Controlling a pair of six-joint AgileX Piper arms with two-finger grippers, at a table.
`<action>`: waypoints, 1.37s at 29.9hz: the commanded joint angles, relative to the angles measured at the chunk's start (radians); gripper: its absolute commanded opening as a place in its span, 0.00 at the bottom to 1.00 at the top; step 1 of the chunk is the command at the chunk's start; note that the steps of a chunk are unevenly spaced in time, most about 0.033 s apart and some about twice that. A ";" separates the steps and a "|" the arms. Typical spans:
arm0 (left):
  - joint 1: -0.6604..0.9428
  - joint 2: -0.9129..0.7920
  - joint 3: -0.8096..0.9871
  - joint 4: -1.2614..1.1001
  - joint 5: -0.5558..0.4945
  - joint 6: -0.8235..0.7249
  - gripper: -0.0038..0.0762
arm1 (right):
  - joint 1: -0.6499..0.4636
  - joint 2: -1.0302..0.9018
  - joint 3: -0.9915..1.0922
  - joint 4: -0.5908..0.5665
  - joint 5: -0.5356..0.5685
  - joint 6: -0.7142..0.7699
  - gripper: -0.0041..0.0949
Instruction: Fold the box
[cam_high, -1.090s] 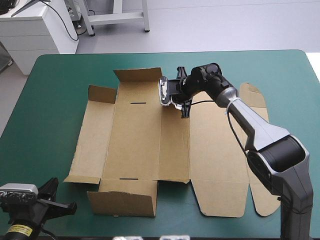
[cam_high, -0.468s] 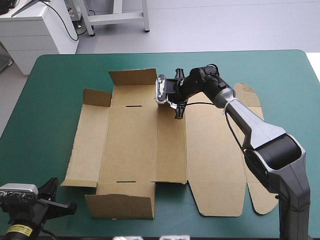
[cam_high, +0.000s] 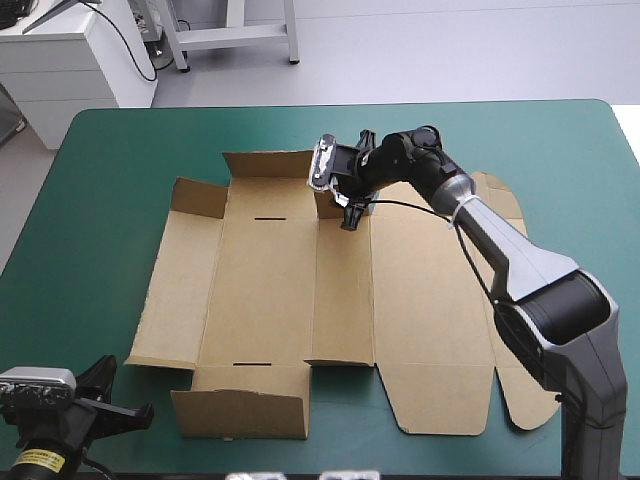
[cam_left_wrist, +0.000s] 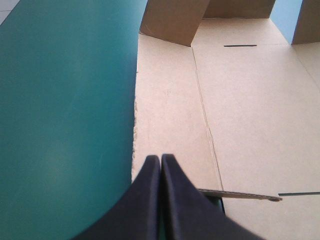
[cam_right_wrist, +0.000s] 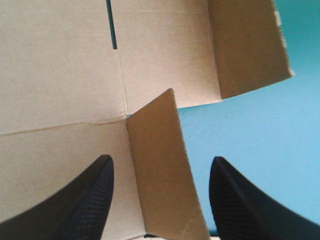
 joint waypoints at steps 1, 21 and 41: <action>0.001 0.011 -0.024 -0.017 -0.075 -0.003 0.04 | 0.002 -0.141 -0.039 -0.038 -0.024 0.071 0.58; 0.001 0.011 -0.024 -0.017 -0.086 -0.003 0.04 | -0.174 -0.442 0.051 -0.206 0.419 0.739 0.04; 0.001 0.430 -0.251 0.069 -0.003 -0.066 0.05 | -0.178 -0.967 0.795 -0.213 0.036 0.915 0.04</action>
